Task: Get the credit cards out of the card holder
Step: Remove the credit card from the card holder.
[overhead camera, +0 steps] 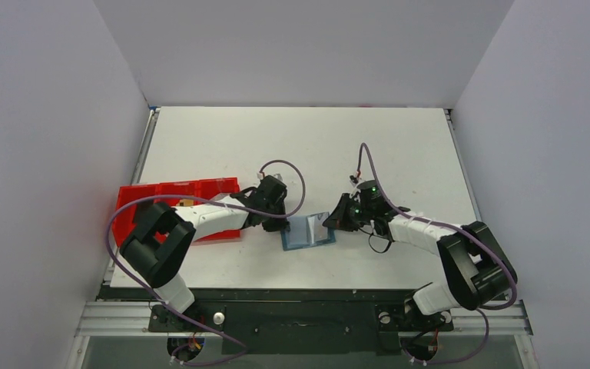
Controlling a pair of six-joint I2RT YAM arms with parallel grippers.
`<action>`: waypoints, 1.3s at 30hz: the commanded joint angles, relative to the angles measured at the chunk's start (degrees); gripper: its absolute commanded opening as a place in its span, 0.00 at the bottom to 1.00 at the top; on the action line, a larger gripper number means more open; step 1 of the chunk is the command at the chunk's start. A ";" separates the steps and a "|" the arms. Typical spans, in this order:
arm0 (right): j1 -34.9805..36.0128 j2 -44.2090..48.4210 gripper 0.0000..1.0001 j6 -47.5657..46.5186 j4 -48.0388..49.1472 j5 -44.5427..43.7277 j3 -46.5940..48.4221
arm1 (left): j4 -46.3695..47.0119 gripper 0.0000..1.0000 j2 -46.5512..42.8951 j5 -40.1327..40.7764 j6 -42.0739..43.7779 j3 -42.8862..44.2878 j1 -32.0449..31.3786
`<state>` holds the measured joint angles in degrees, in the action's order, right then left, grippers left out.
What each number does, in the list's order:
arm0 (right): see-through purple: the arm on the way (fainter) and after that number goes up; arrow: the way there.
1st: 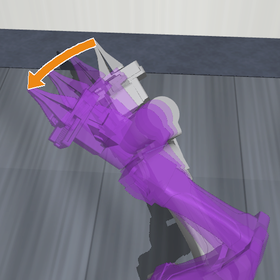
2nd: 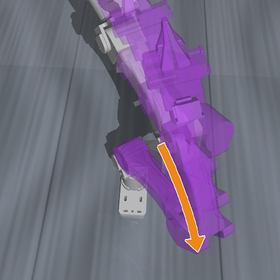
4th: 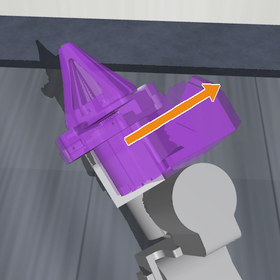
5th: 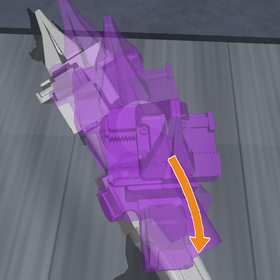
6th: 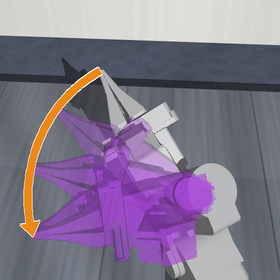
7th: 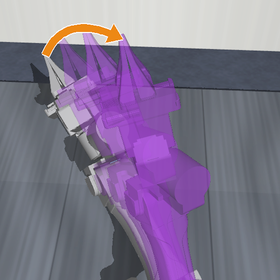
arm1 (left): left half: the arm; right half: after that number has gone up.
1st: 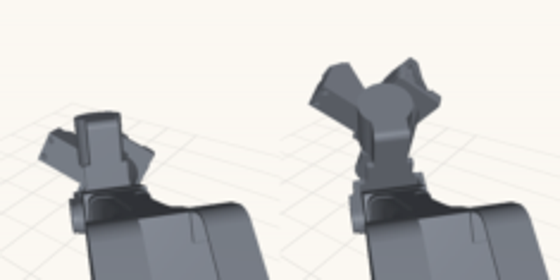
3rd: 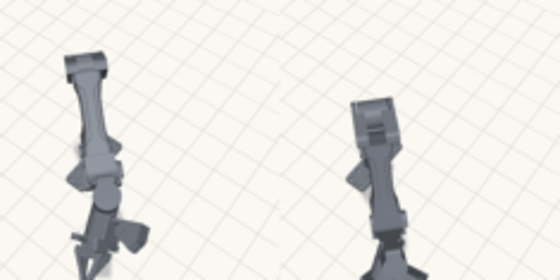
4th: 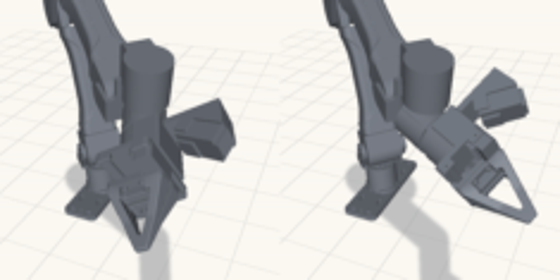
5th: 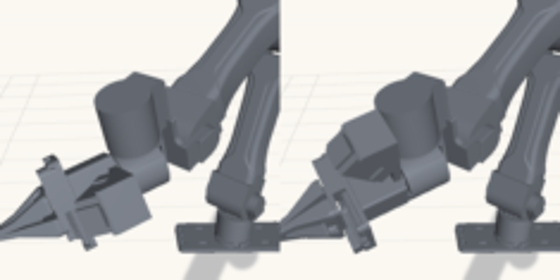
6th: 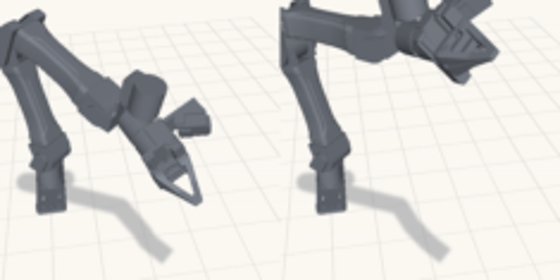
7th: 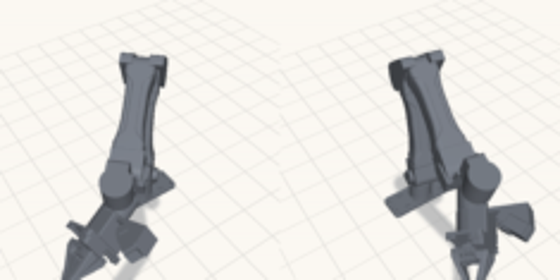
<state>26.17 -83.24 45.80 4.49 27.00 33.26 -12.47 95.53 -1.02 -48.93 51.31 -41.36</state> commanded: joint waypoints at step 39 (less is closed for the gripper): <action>1.42 3.44 0.00 21.98 22.26 20.38 13.24 | 14.99 0.39 -22.06 -38.62 -0.21 -0.89 14.51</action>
<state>26.65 -79.94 65.98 21.06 46.00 43.90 -5.98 74.37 -35.18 -46.17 51.55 -27.27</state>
